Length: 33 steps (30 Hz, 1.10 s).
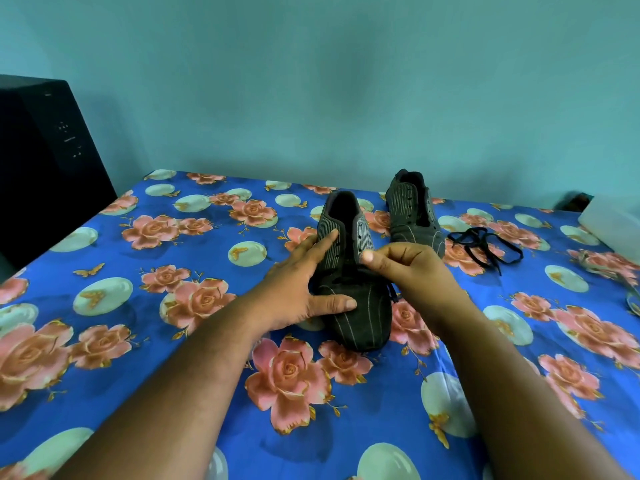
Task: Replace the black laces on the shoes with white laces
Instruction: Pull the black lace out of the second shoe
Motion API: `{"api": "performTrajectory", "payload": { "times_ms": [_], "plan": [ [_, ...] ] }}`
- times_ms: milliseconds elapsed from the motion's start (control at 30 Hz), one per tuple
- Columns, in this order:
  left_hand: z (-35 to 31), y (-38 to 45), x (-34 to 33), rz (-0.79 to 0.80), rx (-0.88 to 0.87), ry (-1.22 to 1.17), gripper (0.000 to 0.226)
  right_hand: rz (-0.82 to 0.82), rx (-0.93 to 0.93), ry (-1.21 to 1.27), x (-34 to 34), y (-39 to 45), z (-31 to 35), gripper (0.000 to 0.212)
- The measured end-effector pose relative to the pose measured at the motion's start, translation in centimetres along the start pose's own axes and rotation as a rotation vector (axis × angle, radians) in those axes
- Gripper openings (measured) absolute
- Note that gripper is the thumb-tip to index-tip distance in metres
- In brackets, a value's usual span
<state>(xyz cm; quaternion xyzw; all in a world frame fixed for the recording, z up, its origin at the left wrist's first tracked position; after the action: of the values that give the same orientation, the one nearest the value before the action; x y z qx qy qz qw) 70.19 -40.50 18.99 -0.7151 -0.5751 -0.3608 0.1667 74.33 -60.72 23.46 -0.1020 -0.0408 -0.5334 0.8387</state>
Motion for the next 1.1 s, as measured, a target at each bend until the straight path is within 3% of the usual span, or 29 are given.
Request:
{"api": "performTrajectory", "payload": {
  "times_ms": [200,300,367,467,567,633,700,767,833,900,967,1100],
  "plan": [
    [-0.2,-0.2,0.0,0.0,-0.004,-0.014,0.12,-0.088,-0.024,0.226,1.2,0.0,0.3,0.037],
    [-0.3,-0.1,0.0,-0.001,0.001,-0.023,0.121,-0.142,0.034,-0.228,1.7,0.2,-0.2,0.037],
    [-0.4,-0.2,0.1,-0.002,0.001,-0.018,0.121,-0.175,0.051,-0.362,1.7,0.3,-0.6,0.029],
    [-0.3,-0.2,0.2,0.004,-0.002,-0.015,0.118,-0.185,0.075,-0.114,1.7,0.6,-0.5,0.034],
    [-0.4,-0.2,0.1,0.011,-0.008,-0.02,0.116,-0.282,-0.003,0.404,2.9,1.1,-0.6,0.032],
    [-0.6,-0.2,0.1,0.016,-0.002,-0.02,0.117,-0.38,-0.081,0.491,3.5,1.3,-1.0,0.033],
    [-0.5,-0.3,0.2,0.014,0.002,-0.017,0.117,-0.543,-0.057,0.135,3.7,1.5,-1.5,0.027],
    [-0.3,-0.2,0.1,0.004,-0.006,-0.017,0.119,-0.699,0.146,-0.259,3.5,1.5,-1.6,0.018],
    [-0.2,-0.1,0.1,-0.007,-0.014,-0.01,0.121,-0.668,0.348,-0.472,2.6,1.4,-1.4,0.024],
    [-0.1,-0.1,0.1,-0.016,-0.01,-0.011,0.121,-0.553,0.385,-0.682,1.4,1.6,-1.6,0.033],
    [0.0,-0.1,0.1,-0.017,-0.003,-0.017,0.121,-0.484,0.347,-0.802,0.3,1.5,-2.0,0.029],
    [0.1,0.1,0.0,-0.009,-0.008,-0.018,0.122,-0.45,0.356,-0.729,0.7,1.6,-2.3,0.006]
  ]
}}
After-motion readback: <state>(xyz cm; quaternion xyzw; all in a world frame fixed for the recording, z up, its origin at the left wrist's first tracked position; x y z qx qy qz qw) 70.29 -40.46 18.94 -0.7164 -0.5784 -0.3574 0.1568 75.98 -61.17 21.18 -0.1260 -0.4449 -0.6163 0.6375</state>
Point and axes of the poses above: each hand's wrist, its own y-axis towards the middle knuckle, its own x-axis out of the back of the hand, z = x × y, the point moved 2 cm from there along y, towards the middle knuckle, and after that the axes turned 14 degrees about -x, right-handed, at the moved point
